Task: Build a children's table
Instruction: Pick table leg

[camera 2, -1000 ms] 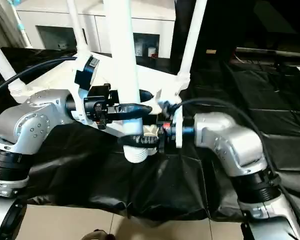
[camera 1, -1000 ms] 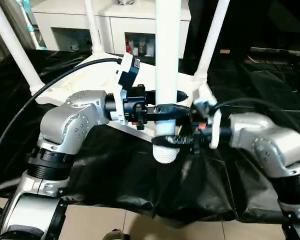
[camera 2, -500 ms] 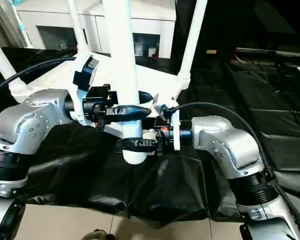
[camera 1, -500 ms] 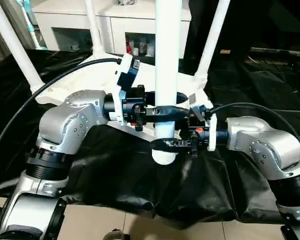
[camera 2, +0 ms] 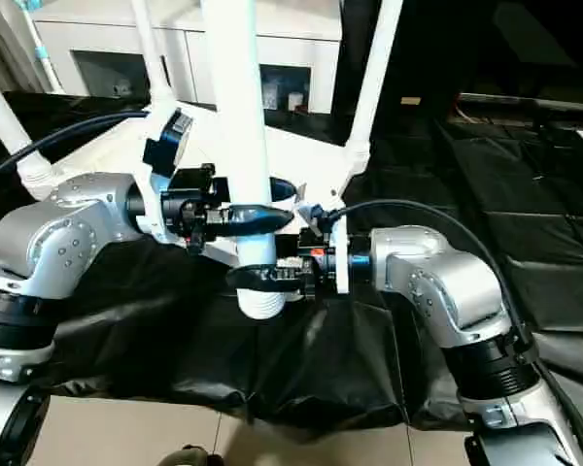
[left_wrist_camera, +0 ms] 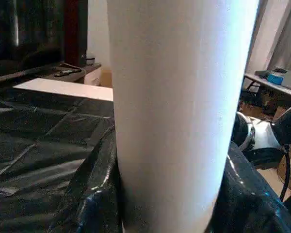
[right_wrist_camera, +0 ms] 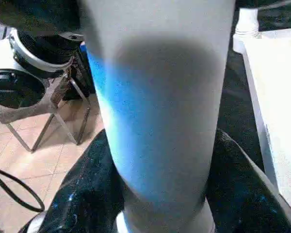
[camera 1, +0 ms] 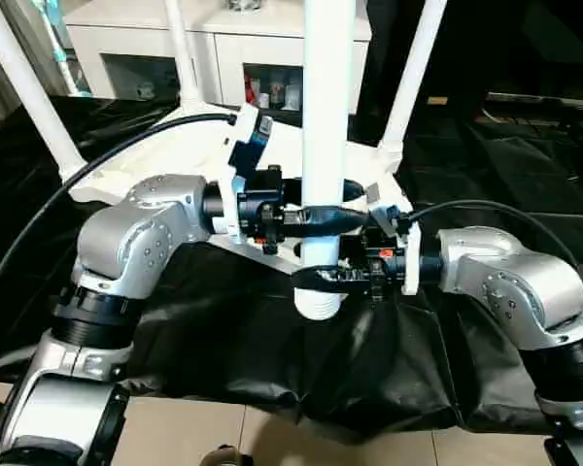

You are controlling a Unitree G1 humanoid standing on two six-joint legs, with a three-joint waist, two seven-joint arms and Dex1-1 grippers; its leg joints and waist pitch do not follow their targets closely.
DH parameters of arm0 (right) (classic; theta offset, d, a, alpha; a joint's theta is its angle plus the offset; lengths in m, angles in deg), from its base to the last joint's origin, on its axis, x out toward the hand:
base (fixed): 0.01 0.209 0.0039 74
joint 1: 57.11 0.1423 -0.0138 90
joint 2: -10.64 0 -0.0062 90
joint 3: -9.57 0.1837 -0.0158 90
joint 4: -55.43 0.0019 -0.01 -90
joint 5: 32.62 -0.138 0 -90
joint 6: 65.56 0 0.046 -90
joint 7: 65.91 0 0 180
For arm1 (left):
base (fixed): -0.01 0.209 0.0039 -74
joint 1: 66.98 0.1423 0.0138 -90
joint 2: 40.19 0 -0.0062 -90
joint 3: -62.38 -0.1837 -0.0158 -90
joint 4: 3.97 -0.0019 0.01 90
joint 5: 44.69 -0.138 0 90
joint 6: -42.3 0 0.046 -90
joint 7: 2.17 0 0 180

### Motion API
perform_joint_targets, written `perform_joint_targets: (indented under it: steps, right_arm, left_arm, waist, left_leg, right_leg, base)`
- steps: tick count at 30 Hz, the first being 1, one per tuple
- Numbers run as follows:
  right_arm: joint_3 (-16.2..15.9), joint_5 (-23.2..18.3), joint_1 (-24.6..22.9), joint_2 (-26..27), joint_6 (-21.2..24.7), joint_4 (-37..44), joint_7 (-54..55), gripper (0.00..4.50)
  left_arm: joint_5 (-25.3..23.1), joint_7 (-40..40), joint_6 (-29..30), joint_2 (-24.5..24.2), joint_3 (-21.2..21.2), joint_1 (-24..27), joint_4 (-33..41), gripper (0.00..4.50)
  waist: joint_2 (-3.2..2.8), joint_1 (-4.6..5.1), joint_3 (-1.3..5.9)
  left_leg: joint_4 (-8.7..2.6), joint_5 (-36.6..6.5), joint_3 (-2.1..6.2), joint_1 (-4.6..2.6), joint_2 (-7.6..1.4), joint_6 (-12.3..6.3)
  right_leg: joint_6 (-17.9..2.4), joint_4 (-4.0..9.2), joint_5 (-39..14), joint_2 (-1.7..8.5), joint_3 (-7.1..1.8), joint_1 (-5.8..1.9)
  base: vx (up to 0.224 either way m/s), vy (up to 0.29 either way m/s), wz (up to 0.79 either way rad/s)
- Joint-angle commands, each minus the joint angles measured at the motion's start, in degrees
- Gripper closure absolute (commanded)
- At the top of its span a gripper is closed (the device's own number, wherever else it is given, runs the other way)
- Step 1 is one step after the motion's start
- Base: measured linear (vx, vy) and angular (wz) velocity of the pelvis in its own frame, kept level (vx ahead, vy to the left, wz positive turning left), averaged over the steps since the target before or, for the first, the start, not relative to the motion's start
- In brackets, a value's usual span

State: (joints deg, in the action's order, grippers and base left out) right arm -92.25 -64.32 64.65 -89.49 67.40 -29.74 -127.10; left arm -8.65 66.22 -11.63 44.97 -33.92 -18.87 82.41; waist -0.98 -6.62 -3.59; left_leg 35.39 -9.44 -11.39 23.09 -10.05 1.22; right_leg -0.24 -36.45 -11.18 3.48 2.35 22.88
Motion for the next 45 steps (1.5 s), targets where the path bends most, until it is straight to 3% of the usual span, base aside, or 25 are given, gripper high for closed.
perform_joint_targets:
  steps: [1,5,7,8,9,18,25,32,41,43,44,45]
  right_arm:
    - [0.54,-0.02,0.12,-0.06,-0.33,0.27,0.65,2.52]
    - [0.64,0.0,-0.1,0.16,-0.47,0.41,0.79,2.53]
    - [0.77,-0.01,-0.19,0.2,-0.51,0.4,0.88,2.54]
    - [0.83,-0.05,-0.23,0.22,-0.5,0.43,0.93,2.55]
    - [0.95,-0.07,-0.3,0.27,-0.52,0.45,1.02,2.55]
    - [2.14,-0.77,-1.05,0.47,-0.25,1.61,2.1,2.57]
    - [4.33,-1.56,-2.43,0.01,-0.4,2.5,3.25,2.59]
    - [6.34,-3.04,-3.42,-0.04,0.08,3.9,4.34,2.59]
    - [9.52,2.02,-5.82,-1.3,-3.05,0.75,10.6,2.59]
    - [10.28,4.14,-7.47,-1.79,-4.52,-0.02,13.35,2.59]
    - [10.28,4.14,-7.47,-1.79,-4.52,-0.02,13.35,2.59]
    - [11.09,5.88,-8.47,-0.6,-6.96,-0.37,16.63,2.59]
  left_arm:
    - [0.01,0.95,-0.08,-0.03,-0.53,-1.46,1.0,2.59]
    - [-1.04,-0.94,-1.31,0.4,-0.02,-1.4,0.53,2.59]
    - [0.71,-1.36,1.83,0.4,0.53,-1.52,0.39,2.59]
    - [1.51,-0.91,2.75,0.25,0.62,-1.39,0.74,2.03]
    - [2.65,-0.87,4.07,0.31,1.03,-1.31,1.02,1.89]
    - [3.46,-0.95,4.91,0.08,1.99,-1.64,0.14,1.2]
    - [1.88,-2.0,0.41,0.63,4.33,-2.88,-3.06,0.53]
    - [1.71,-2.13,-1.51,0.96,5.77,-3.6,-5.71,0.47]
    - [-4.37,-4.33,-6.63,-3.62,6.56,-3.95,-12.4,0.47]
    - [-11.86,-5.14,-10.89,-8.37,2.72,-2.62,-14.89,0.47]
    - [-11.86,-5.14,-10.89,-8.37,2.72,-2.62,-14.89,0.47]
    - [-16.97,-5.75,-14.06,-10.5,-0.63,-1.23,-15.78,0.47]
  waist:
    - [0.07,-0.15,4.6]
    - [0.12,-0.15,4.55]
    - [0.13,-0.13,4.52]
    - [0.1,-0.13,4.53]
    - [0.07,-0.13,4.53]
    - [-0.24,-0.09,4.46]
    - [-0.41,-0.07,4.5]
    - [-0.6,-0.12,4.61]
    - [-0.76,0.03,4.51]
    - [-0.76,-0.08,4.57]
    - [-0.85,0.13,4.51]
    - [-0.8,0.12,4.5]
  left_leg:
    - [-3.82,-9.96,1.74,-1.92,-2.97,1.39]
    - [-3.86,-10.55,1.76,-1.94,-3.0,1.6]
    - [-3.86,-10.56,1.76,-1.93,-2.97,1.71]
    - [-3.85,-10.67,1.77,-1.95,-2.97,1.73]
    - [-3.79,-10.8,1.76,-1.93,-2.9,1.71]
    - [-3.93,-12.52,1.9,-2.02,-2.92,2.49]
    - [-3.9,-12.66,1.93,-1.92,-2.83,2.51]
    - [-3.82,-12.21,1.97,-1.94,-2.84,2.16]
    - [-4.05,-13.53,2.08,-2.15,-2.82,3.42]
    - [-4.03,-12.88,2.16,-2.11,-2.96,3.2]
    - [-4.12,-13.12,2.08,-2.12,-2.86,3.21]
    - [-4.22,-13.2,2.17,-2.1,-2.94,3.31]
  right_leg:
    - [-12.46,3.99,-8.76,4.6,-2.41,-2.44]
    - [-12.28,4.03,-9.72,4.61,-2.41,-2.4]
    - [-12.26,3.99,-9.98,4.62,-2.42,-2.38]
    - [-12.27,3.98,-10.12,4.6,-2.4,-2.35]
    - [-12.23,4.06,-10.57,4.63,-2.42,-2.36]
    - [-11.62,4.25,-12.05,4.57,-2.46,-2.27]
    - [-11.7,4.38,-11.28,4.55,-2.42,-2.39]
    - [-12.39,4.13,-9.57,4.52,-2.34,-2.43]
    - [-10.76,4.43,-12.55,4.6,-2.41,-2.24]
    - [-10.86,4.4,-11.13,4.61,-2.47,-2.11]
    - [-10.18,4.28,-10.97,4.38,-2.49,-2.07]
    - [-10.0,4.35,-11.2,4.58,-2.49,-2.11]
  base:
    - [0.0,0.0,0.0]
    - [0.0,0.0,0.0]
    - [0.0,0.0,0.0]
    - [0.0,0.0,0.0]
    - [0.0,0.0,0.0]
    - [0.0,0.0,0.0]
    - [0.0,0.0,0.0]
    - [0.0,0.0,0.0]
    - [0.0,0.0,0.0]
    - [0.0,0.0,0.0]
    - [0.0,0.0,0.0]
    - [0.0,0.0,0.0]
